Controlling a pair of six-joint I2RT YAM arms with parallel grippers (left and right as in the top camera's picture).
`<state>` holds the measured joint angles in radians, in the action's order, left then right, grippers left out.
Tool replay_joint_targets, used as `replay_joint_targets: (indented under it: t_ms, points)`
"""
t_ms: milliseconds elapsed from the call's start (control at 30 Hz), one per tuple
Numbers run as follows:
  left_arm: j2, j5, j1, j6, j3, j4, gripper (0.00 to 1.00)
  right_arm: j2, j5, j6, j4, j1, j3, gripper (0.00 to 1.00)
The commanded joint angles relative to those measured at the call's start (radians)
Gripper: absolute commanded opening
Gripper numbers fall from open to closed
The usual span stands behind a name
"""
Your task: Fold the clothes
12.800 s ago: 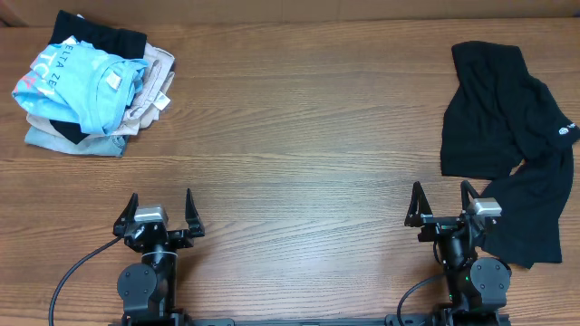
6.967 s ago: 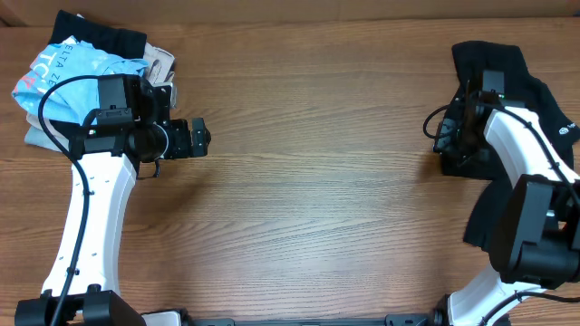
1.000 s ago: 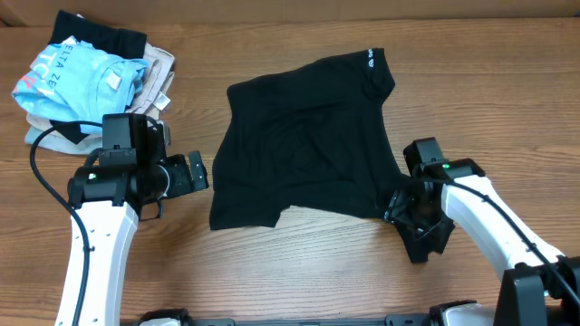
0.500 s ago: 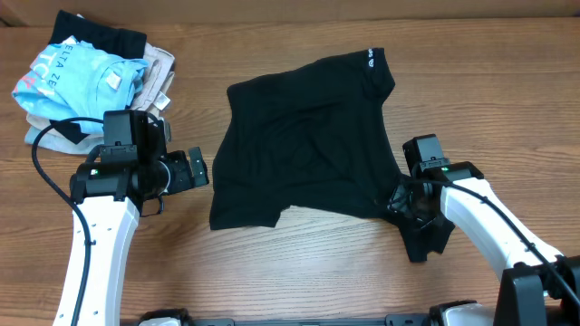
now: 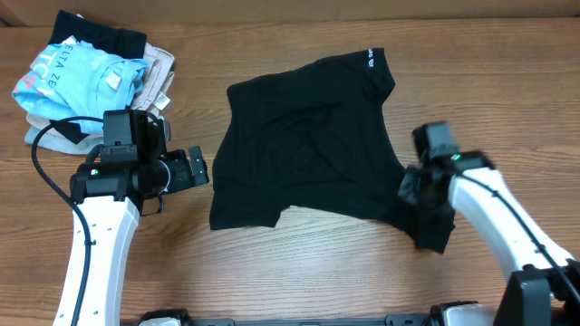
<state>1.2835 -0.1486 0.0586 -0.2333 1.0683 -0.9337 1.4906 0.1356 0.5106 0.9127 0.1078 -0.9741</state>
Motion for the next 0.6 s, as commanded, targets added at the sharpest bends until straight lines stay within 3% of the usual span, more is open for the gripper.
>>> replay_joint_targets:
  t_ms: [0,200,333,367,400,433,467,567]
  points:
    - [0.005,0.003,-0.007,0.013,-0.002,0.014,1.00,-0.026,0.101,-0.075,-0.060,-0.090,-0.169,0.04]
    - [0.006,0.002,-0.007,0.017,-0.002,0.041,1.00,0.019,0.069,-0.196,-0.399,-0.271,-0.215,0.04]
    - [0.027,-0.002,-0.007,0.017,-0.002,0.114,1.00,0.162,-0.002,-0.303,-0.694,-0.352,-0.216,0.05]
    - [0.035,-0.002,-0.007,0.017,-0.002,0.128,1.00,0.210,-0.002,-0.302,-0.761,-0.367,-0.216,0.22]
    - [0.045,-0.002,-0.007,0.017,-0.002,0.141,1.00,0.249,-0.011,-0.298,-0.809,-0.378,-0.217,0.49]
    - [0.055,-0.002,-0.007,0.017,-0.002,0.153,1.00,0.283,-0.026,-0.291,-0.835,-0.386,-0.219,0.85]
    - [0.066,-0.002,-0.007,0.017,-0.002,0.163,1.00,0.299,-0.040,-0.271,-0.837,-0.392,-0.223,1.00]
    - [0.099,-0.001,-0.007,0.037,-0.002,0.203,1.00,0.293,-0.076,-0.206,-0.792,-0.401,-0.228,1.00]
